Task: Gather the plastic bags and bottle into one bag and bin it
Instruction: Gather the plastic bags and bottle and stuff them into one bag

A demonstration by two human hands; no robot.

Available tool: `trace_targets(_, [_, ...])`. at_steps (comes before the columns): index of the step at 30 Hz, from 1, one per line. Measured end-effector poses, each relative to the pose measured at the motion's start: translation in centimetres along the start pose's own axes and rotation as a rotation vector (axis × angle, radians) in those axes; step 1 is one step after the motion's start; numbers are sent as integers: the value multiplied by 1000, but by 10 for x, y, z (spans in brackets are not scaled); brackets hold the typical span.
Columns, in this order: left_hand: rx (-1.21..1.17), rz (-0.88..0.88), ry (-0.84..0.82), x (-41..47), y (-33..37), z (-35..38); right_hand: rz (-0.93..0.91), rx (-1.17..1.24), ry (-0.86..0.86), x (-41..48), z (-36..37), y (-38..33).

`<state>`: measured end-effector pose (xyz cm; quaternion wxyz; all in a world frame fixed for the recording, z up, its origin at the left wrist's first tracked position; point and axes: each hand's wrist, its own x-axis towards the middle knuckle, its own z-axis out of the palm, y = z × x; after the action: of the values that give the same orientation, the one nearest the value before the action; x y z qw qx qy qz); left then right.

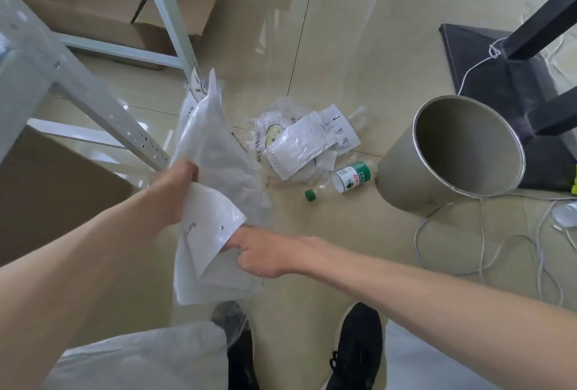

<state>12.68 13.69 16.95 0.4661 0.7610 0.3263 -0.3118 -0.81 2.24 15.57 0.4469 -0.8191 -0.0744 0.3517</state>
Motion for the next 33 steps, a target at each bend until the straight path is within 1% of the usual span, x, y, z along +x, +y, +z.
trace_targets(2, [-43,5,32,10,0,1,-44,-90,-9,1,1,6])
trace_targets(5, [-54,-33,-43,8,-2,7,-86,-239,3,0,-1,5])
trace_targets(8, [-13,-26,-56,0,-3,11,-80,-206,-4,-4,2,0])
trace_targets(10, [-9,-13,-54,-7,0,11,-110,-195,-10,-5,2,0])
trace_targets(12, [3,-10,-19,-10,1,10,-135,-297,-27,-3,-2,9])
trace_targets(13, [8,-2,13,-10,0,8,-116,-326,-52,-3,-4,17])
trace_targets(14, [23,9,55,-8,-2,6,-56,-318,-67,-3,-6,25])
trace_targets(15, [47,19,101,-6,-6,3,25,-258,-54,-2,-7,36])
trace_targets(16, [79,18,147,-3,-9,1,120,-162,10,0,-8,48])
trace_targets(18, [126,24,186,3,-14,-1,320,86,260,7,-15,72])
trace_targets(20, [144,69,169,9,-17,-2,461,357,544,23,-35,105])
trace_targets(23, [179,140,157,24,-28,0,538,718,856,48,-80,140])
trace_targets(26, [228,176,189,48,-39,5,601,851,1104,75,-114,165])
trace_targets(27, [250,178,211,56,-39,7,638,900,1149,83,-122,171])
trace_targets(28, [274,183,234,63,-38,9,677,961,1160,94,-129,180])
trace_targets(30, [312,212,234,77,-34,12,740,1101,1094,107,-140,188])
trace_targets(32, [345,235,214,89,-31,13,753,1246,1016,120,-146,199])
trace_targets(33, [361,242,209,96,-31,13,752,1247,976,123,-145,205])
